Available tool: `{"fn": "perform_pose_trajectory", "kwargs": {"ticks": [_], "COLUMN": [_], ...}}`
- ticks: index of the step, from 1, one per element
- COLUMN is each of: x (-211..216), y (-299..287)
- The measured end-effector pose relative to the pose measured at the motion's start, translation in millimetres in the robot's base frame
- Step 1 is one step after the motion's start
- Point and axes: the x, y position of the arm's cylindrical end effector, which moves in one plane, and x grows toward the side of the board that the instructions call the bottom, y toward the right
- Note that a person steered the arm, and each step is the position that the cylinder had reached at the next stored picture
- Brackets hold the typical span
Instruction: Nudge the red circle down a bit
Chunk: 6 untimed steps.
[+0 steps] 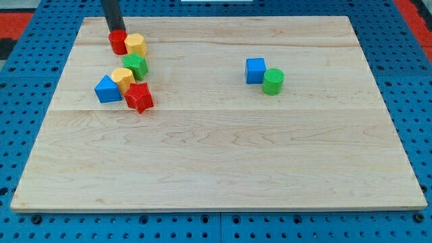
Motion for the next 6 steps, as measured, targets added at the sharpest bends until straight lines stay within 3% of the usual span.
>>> {"fn": "perform_pose_trajectory", "kwargs": {"ticks": [2, 4, 6], "x": [37.6, 13.4, 29.6], "y": [16.7, 8.6, -4.4]}}
